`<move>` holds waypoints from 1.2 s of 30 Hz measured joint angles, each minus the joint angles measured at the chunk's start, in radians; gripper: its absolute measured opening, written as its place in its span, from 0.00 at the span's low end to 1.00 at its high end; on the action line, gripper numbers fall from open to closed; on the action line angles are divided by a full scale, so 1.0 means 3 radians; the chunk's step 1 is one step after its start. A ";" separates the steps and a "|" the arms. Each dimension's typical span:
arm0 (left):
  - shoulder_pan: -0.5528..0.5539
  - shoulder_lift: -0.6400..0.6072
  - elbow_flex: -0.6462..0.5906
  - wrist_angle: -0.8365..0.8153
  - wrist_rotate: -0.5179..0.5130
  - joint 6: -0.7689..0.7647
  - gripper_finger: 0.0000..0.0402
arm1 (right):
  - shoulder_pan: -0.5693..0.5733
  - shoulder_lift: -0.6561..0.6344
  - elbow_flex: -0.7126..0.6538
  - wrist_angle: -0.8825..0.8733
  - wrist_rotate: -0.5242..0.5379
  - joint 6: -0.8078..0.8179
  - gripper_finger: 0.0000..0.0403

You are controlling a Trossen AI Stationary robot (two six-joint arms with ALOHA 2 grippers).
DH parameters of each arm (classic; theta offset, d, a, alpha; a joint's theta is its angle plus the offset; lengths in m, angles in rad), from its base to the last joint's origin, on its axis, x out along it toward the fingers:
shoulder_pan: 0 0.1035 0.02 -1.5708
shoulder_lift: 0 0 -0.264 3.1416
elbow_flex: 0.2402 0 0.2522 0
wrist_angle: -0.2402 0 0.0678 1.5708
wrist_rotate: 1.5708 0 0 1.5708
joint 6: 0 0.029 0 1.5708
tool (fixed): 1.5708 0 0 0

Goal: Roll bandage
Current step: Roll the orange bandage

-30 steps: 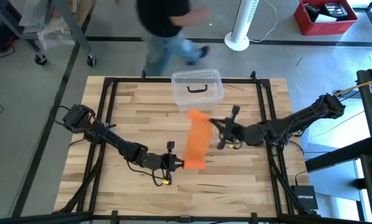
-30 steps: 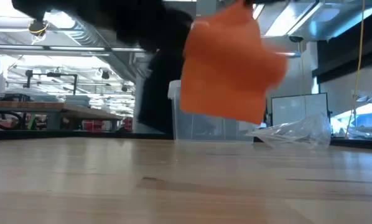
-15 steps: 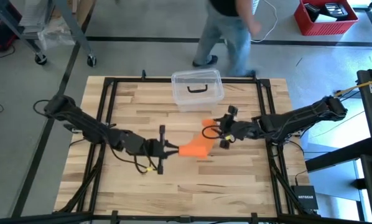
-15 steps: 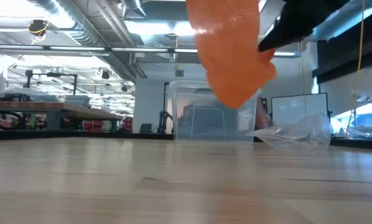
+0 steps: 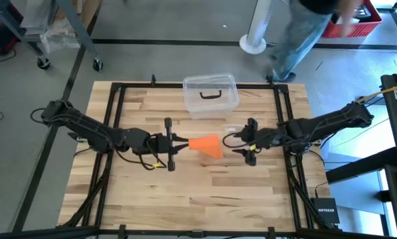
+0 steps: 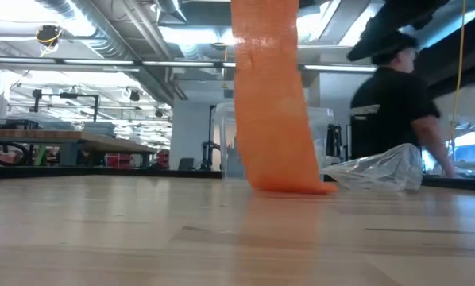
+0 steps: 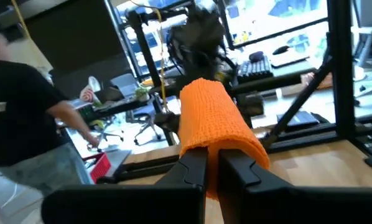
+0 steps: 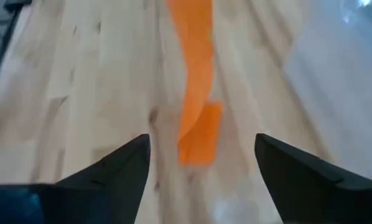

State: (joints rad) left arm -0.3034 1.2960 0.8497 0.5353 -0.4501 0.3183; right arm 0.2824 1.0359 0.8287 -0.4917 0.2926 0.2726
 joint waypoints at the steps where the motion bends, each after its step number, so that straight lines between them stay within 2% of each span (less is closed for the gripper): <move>1: 0.0013 0.0003 0.0000 0.0026 0.0000 0.0006 0.02 | 0.0041 0.0002 -0.0146 0.0288 0.0098 -0.0104 0.72; 7: 0.0019 0.0007 0.0000 0.0115 0.0012 0.0129 0.01 | 0.0103 0.0207 -0.1203 0.2803 0.0400 -0.0589 0.72; 10: 0.0017 0.0007 -0.0001 0.0113 0.0021 0.0130 0.01 | 0.0042 0.0427 -0.1456 0.3474 0.0443 -0.0594 0.72; 15: 0.0040 0.0007 -0.0001 0.0124 0.0021 0.0163 0.01 | -0.0005 0.0814 -0.1476 0.3909 0.0079 -0.0411 0.72; 19: 0.0059 0.0008 -0.0001 0.0155 0.0029 0.0173 0.01 | -0.0005 0.1141 -0.1476 0.4285 0.0148 -0.0481 0.69; 26: 0.0078 0.0008 -0.0002 0.0160 0.0094 0.0178 0.01 | -0.0077 0.1742 -0.1444 0.5049 0.0299 -0.0724 0.54; 33: 0.0101 0.0008 -0.0003 0.0172 0.0097 0.0186 0.01 | -0.0219 0.2180 -0.1139 0.5039 0.0188 -0.0758 0.41; 36: 0.0102 0.0008 -0.0003 0.0180 0.0096 0.0189 0.01 | -0.0202 0.2196 -0.1076 0.5054 0.0180 -0.0863 0.27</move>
State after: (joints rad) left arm -0.2727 1.2984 0.8490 0.5892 -0.4213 0.3749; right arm 0.2219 1.6948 0.5059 1.0246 0.3467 0.0137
